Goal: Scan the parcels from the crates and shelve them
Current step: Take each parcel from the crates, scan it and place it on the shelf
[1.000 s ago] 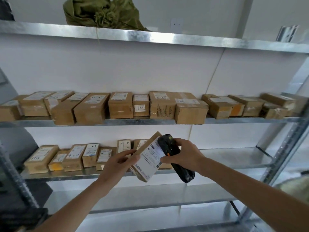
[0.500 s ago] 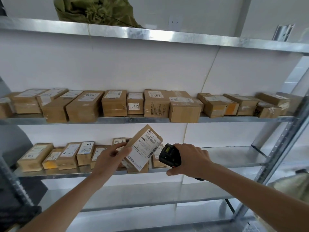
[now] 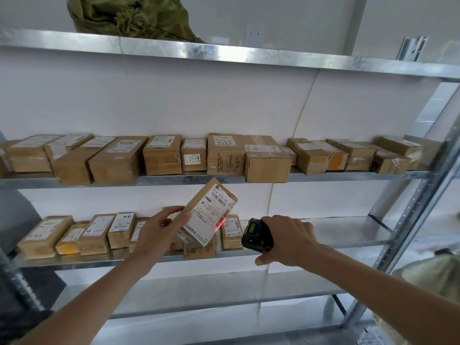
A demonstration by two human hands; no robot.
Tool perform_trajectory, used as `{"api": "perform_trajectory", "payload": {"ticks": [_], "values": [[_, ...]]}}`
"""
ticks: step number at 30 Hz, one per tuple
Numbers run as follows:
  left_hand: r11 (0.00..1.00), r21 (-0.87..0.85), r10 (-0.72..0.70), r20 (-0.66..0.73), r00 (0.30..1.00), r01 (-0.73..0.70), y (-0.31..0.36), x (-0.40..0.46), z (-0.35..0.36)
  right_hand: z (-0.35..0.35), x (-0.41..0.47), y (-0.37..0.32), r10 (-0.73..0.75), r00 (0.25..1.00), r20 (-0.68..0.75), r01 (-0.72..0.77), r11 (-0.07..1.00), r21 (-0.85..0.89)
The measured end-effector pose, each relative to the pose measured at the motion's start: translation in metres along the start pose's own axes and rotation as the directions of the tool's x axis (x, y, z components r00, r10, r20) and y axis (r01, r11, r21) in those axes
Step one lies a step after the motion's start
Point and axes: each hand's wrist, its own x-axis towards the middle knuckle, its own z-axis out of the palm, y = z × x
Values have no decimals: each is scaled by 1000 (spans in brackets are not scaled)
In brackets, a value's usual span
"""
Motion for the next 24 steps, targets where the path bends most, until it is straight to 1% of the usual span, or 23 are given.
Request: {"api": "perform_trajectory", "payload": {"ticks": [6,16,20,24], "values": [[1000,9,-17,10,1000,17,-1,2,5,-2,2,4,-14,1000,-19,14,1000,-2],[1000,9,-25,13,1000,25,-1,8,15,-5,2,15,-4,1000,6,4,1000,10],[1000,-3,-20,35,999,20,0,6,28,-2,1,23,11,1000,26,-13,996,91],[997,-46,-57,87,995,61,-4,10,54,8,2,31,-5,1000,11,2,963,269]]}}
